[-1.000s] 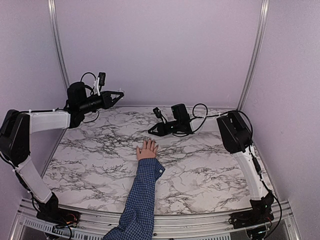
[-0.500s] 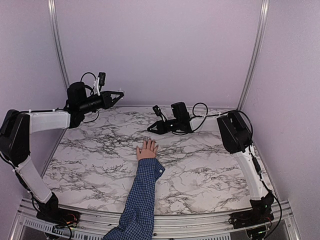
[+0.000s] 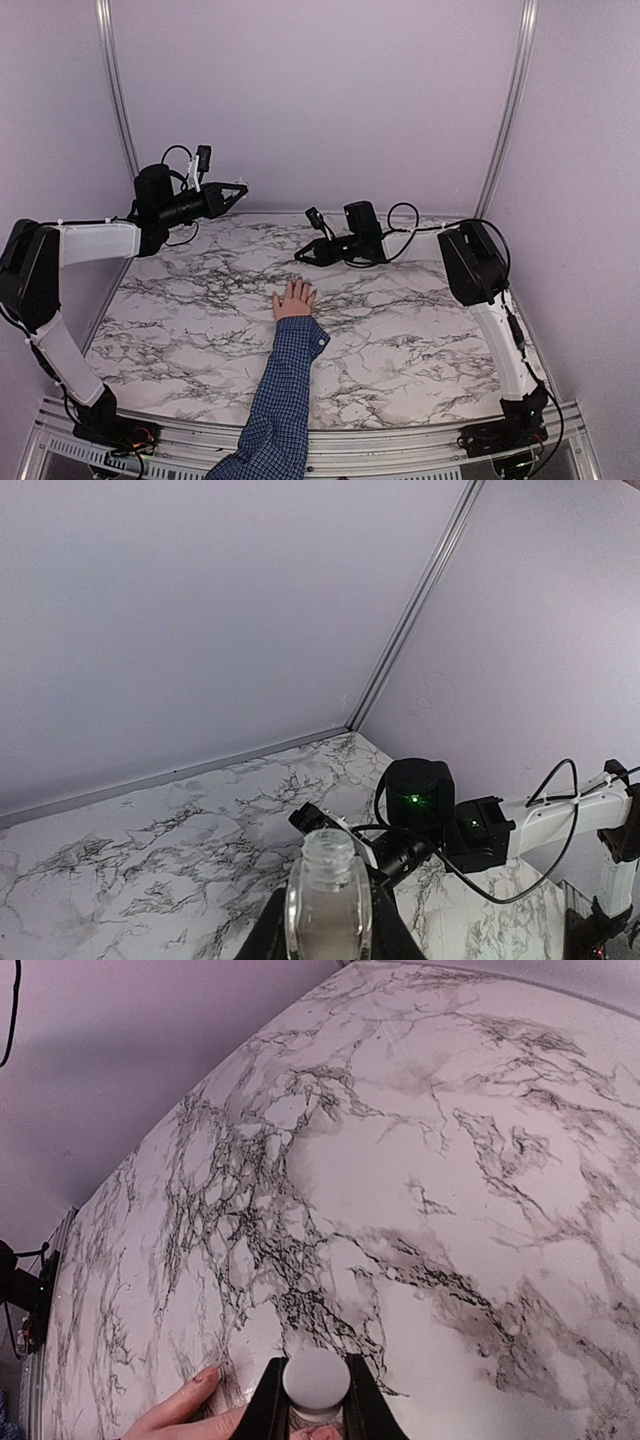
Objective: Paint the nails
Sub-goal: Paint the hand on the nail.
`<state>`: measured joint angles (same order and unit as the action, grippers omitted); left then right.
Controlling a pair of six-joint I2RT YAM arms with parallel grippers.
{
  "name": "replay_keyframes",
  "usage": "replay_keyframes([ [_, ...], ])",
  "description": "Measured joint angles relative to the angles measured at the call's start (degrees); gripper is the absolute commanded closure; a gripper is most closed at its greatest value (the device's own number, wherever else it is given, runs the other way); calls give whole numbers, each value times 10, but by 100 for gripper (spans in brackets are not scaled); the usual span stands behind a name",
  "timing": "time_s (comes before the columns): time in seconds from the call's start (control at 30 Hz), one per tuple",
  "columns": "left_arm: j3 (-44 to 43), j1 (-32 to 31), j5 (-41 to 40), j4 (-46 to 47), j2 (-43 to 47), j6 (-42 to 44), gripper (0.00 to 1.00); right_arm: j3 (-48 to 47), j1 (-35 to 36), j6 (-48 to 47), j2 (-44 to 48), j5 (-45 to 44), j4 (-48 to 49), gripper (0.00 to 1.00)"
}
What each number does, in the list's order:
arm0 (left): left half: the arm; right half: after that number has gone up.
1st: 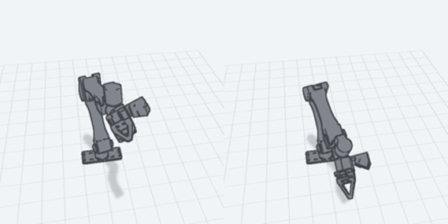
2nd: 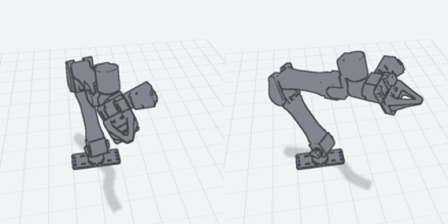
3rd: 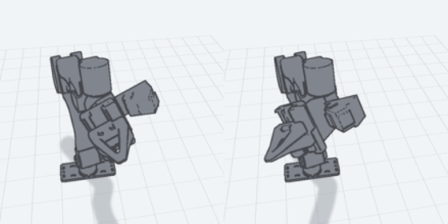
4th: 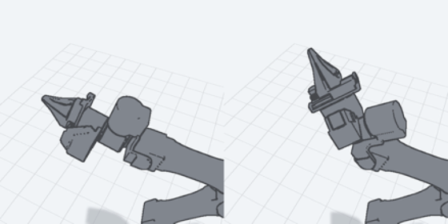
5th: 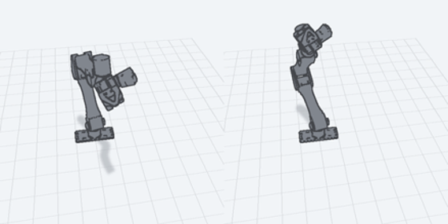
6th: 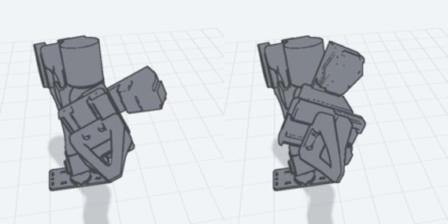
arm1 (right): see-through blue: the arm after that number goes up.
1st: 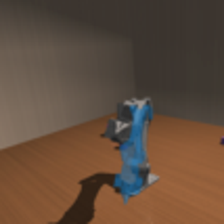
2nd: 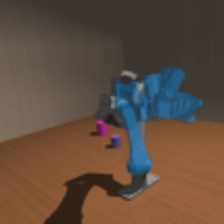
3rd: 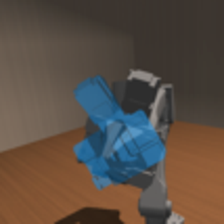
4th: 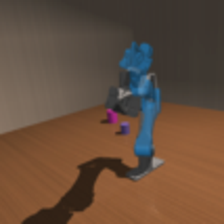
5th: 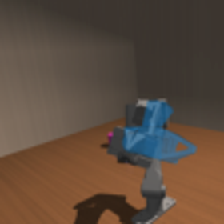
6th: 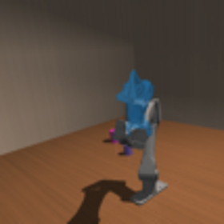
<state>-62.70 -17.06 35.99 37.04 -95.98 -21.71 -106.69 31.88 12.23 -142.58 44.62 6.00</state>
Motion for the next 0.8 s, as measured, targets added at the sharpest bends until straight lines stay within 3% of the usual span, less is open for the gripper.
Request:
replay_keyframes([
  [0.8,3,0,0,0,0,0,100,36,0,-1,19,3,8,100],
])
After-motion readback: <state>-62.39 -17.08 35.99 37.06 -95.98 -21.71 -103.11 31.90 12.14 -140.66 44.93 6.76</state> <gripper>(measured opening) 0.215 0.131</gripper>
